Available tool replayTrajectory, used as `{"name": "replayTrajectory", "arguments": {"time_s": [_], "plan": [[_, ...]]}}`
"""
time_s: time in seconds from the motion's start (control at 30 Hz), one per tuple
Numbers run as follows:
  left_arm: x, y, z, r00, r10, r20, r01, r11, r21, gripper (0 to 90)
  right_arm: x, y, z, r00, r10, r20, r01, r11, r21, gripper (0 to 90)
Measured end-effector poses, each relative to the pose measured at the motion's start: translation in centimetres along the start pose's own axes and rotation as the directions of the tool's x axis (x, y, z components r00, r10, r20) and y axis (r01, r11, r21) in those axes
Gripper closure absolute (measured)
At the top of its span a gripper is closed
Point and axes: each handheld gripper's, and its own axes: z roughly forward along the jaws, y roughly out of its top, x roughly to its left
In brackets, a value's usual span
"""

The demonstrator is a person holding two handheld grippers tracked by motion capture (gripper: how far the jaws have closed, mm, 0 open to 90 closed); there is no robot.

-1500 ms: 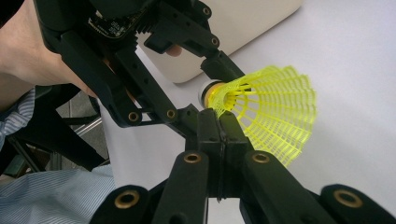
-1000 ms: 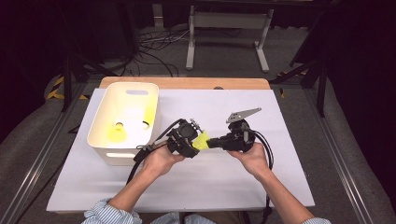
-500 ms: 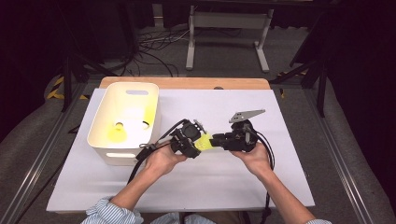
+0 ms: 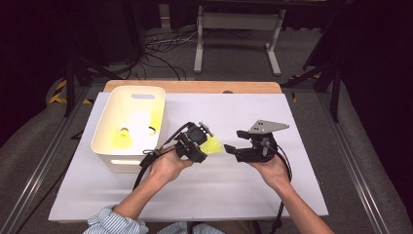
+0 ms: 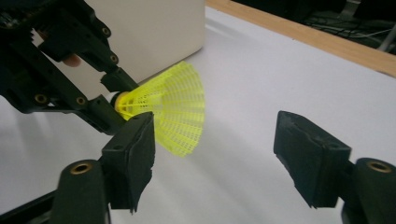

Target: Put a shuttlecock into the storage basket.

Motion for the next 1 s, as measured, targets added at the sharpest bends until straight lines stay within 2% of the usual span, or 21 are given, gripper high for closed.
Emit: {"name": "replayTrajectory", "arguments": {"time_s": [0.27,0.37,0.67,1.0], "plan": [[0.2,-0.1,-0.8,0.9996,-0.019,-0.019,0.019,0.9998,-0.012,64.2,-0.6,-1.3,-1.0,0.9978,0.018,0.064,-0.015,0.999,-0.044,21.8],[0.3,-0.1,-1.1,0.9996,-0.021,-0.021,0.020,0.9997,-0.014,64.2,-0.8,-2.2,-1.4,0.9954,0.005,0.096,-0.001,0.999,-0.049,21.2],[0.5,-0.1,-1.6,0.9990,-0.040,-0.020,0.039,0.9989,-0.024,64.2,-1.2,-4.2,-2.6,0.9891,0.031,0.144,-0.019,0.996,-0.089,18.5],[0.8,-0.2,-2.1,0.9980,-0.061,-0.013,0.061,0.9976,-0.033,64.2,-1.3,-6.2,-3.7,0.9822,0.034,0.184,-0.015,0.995,-0.103,17.5]]}}
